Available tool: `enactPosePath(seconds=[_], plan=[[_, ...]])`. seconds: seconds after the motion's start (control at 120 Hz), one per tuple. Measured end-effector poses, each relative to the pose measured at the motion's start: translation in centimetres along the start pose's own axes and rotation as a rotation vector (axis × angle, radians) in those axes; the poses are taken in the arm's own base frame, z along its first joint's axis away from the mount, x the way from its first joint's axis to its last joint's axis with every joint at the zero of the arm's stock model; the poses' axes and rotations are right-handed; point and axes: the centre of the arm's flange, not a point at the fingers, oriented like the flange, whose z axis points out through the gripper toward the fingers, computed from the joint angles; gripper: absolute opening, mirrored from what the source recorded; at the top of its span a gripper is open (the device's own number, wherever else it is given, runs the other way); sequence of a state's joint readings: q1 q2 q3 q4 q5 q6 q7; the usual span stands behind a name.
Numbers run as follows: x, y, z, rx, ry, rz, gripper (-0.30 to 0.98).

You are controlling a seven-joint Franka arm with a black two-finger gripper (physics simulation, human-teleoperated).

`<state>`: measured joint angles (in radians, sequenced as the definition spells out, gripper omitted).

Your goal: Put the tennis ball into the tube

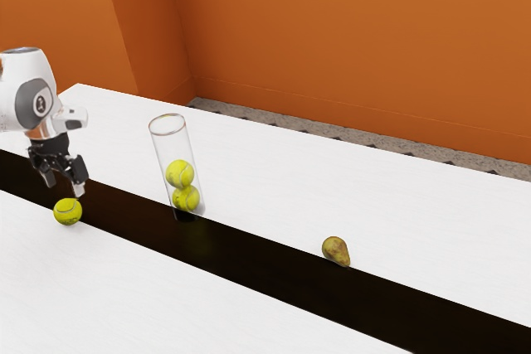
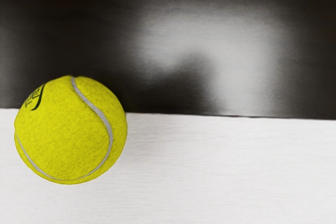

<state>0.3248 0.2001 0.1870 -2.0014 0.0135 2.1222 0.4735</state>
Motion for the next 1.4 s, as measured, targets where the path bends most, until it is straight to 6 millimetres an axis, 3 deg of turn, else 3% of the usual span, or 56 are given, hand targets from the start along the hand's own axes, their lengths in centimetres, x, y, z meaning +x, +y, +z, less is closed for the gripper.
enactPosePath(seconds=[0.175, 0.533, 0.75, 0.858, 1.058, 1.208, 1.275, 1.4], plan=[[0.5, -3.0, 3.8, -0.010, 0.016, 0.000, 0.69], [1.1, -5.2, 8.1, 0.029, 0.057, 0.069, 0.69], [1.3, -5.4, 9.7, 0.033, 0.058, 0.105, 0.69], [1.4, -5.4, 9.8, 0.034, 0.063, 0.118, 0.66], [1.4, -5.3, 9.9, 0.021, 0.075, 0.120, 0.36], [1.6, -5.2, 9.6, 0.027, 0.081, 0.127, 0.30], [1.6, -5.1, 8.4, 0.032, 0.093, 0.129, 0.26], [1.6, -4.0, 4.0, 0.034, 0.126, 0.147, 0.21]])
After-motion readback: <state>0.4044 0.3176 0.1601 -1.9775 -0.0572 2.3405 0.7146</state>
